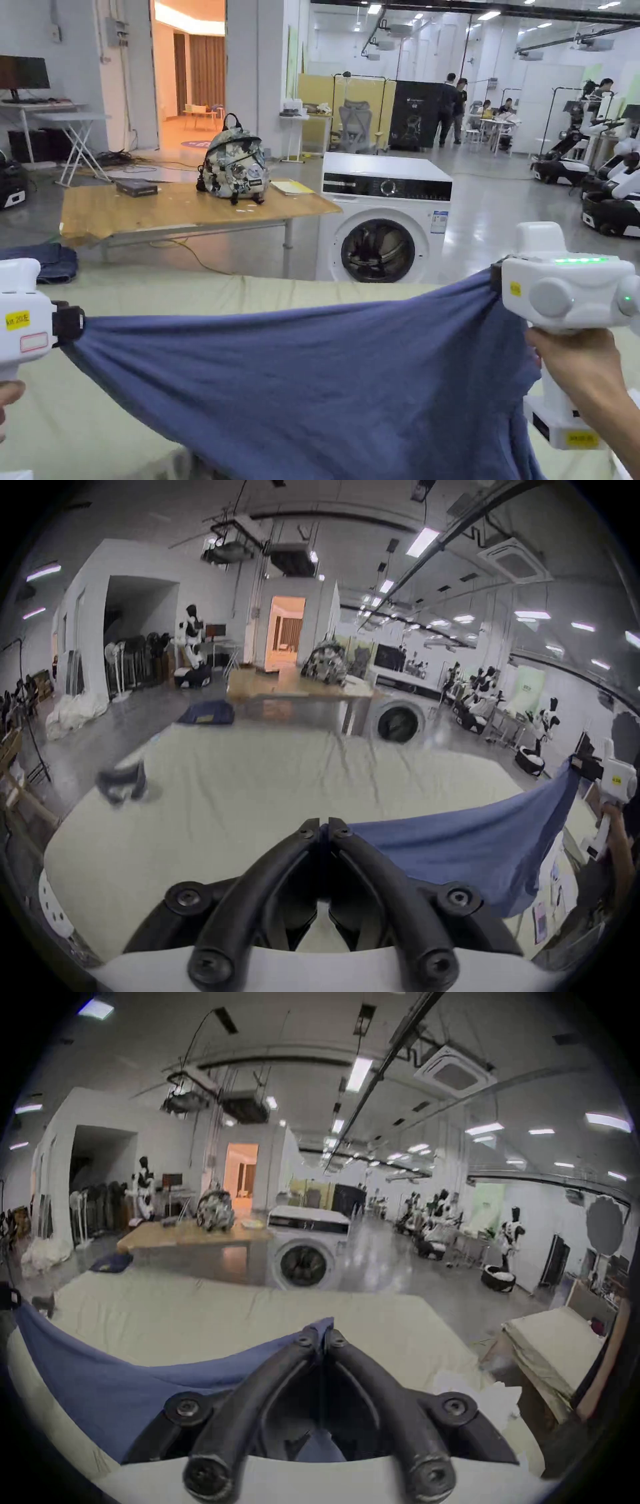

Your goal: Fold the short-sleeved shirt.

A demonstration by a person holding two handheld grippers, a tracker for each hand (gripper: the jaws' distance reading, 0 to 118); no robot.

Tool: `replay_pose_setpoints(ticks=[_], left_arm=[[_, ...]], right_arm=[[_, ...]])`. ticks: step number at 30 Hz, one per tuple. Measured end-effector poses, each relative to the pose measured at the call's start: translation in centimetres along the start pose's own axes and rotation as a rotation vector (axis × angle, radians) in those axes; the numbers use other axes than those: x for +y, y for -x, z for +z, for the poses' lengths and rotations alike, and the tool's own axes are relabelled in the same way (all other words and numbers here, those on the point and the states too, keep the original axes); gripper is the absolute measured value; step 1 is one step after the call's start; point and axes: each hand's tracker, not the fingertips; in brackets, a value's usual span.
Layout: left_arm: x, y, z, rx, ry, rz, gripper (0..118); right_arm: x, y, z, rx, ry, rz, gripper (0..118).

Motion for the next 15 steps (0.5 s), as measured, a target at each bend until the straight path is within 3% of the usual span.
replay_pose_setpoints(ticks=[9, 15], left_arm=[[13.1, 0.3, -3.8, 0.002, -0.125, -0.063, 0], [18.7, -0.8, -6.4, 0.009, -0.160, -0.074, 0]], right_arm=[[8.4, -3.3, -0.2, -0.076, -0.122, -0.032, 1], [11.6, -3.2, -2.5, -0.112, -0.151, -0.030, 1]])
